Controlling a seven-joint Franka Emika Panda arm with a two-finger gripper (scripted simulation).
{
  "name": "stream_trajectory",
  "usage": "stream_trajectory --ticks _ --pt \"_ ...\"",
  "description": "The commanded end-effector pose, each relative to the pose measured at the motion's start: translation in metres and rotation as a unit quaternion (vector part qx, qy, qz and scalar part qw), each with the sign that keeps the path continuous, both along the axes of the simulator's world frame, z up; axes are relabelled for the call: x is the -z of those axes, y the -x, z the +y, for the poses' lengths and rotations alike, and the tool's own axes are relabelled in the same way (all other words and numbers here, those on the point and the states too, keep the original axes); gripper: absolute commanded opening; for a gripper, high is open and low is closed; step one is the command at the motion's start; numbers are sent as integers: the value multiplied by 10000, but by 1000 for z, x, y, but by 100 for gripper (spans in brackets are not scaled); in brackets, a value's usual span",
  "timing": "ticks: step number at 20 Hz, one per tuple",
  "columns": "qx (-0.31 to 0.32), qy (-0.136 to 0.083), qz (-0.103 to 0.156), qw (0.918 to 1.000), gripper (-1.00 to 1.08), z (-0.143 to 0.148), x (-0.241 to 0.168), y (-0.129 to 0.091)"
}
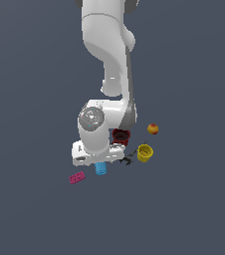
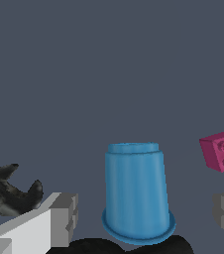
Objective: Pick up a designated object from a clutter of objects.
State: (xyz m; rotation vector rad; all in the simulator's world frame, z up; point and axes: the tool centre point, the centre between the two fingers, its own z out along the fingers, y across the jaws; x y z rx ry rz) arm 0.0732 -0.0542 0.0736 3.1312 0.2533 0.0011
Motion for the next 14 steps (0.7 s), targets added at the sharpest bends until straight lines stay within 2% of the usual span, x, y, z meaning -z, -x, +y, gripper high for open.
stream_trajectory --ticks 1,10,11,14 --pt "-2 0 6 10000 100 0 12 1" --pt "-5 0 4 10000 100 0 39 0" --pt "-5 0 4 10000 -100 0 39 0" --pt "-5 0 4 10000 -100 0 39 0"
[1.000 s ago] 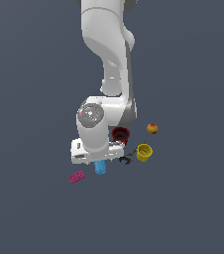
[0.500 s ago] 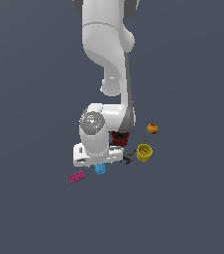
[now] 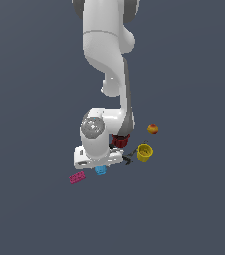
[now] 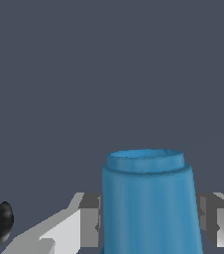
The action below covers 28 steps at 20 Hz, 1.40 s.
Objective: Pick up a designated object from a clutter of objects.
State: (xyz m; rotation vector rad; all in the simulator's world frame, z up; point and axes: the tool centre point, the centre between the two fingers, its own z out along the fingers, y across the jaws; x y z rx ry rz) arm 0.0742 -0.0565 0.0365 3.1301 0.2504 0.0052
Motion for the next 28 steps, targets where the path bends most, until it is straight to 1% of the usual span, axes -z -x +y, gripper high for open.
stream_trajectory --ticks 1,9,14,20,28 --pt "-13 -6 18 10000 -100 2 2 1" --pt "0 2 -3 10000 -100 1 -2 0" --pt "0 2 -3 10000 -100 11 -16 -2" --pt "-1 2 -1 10000 -100 37 -55 -7" --pt "-5 6 4 10000 -100 91 -131 -17"
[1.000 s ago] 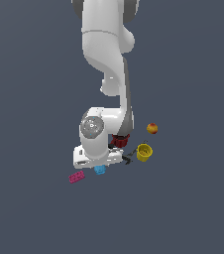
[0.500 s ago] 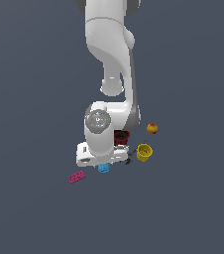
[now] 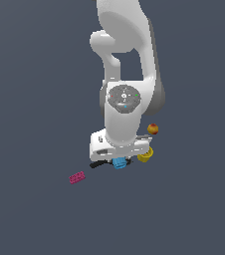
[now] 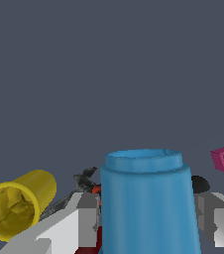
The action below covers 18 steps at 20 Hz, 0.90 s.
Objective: Pick up a designated object from a clutter of objects.
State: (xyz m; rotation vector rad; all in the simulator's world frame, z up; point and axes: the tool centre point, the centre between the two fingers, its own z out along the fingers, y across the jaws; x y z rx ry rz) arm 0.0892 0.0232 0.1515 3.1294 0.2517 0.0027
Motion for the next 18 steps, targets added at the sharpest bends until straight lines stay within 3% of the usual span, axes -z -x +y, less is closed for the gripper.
stream_trajectory --ticks 1,18 --pt "0 2 -4 10000 -100 18 -26 -3" --pt "-5 -5 6 10000 -100 126 -182 -30"
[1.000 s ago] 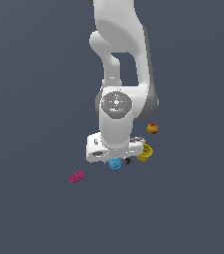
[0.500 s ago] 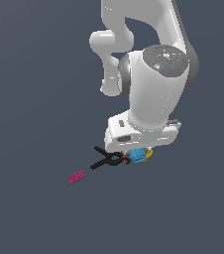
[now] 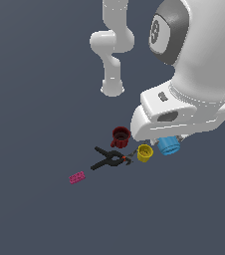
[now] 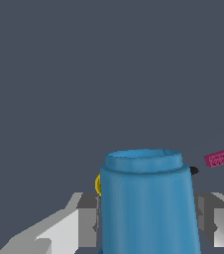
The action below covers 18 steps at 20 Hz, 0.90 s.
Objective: Pick up a designated object from a clutter of objects.
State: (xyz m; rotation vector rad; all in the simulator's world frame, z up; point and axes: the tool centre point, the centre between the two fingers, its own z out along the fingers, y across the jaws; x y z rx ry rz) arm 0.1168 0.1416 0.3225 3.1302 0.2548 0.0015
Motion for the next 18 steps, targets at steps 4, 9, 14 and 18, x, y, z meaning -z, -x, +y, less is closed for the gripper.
stream_trajectory --ticks 4,9,14,18 --pt "3 -3 3 10000 -100 23 -33 -7" --pt "3 -3 3 10000 -100 35 -51 -11" --pt "1 -5 5 10000 -100 42 -60 -14" --pt "1 -5 5 10000 -100 44 -63 -15"
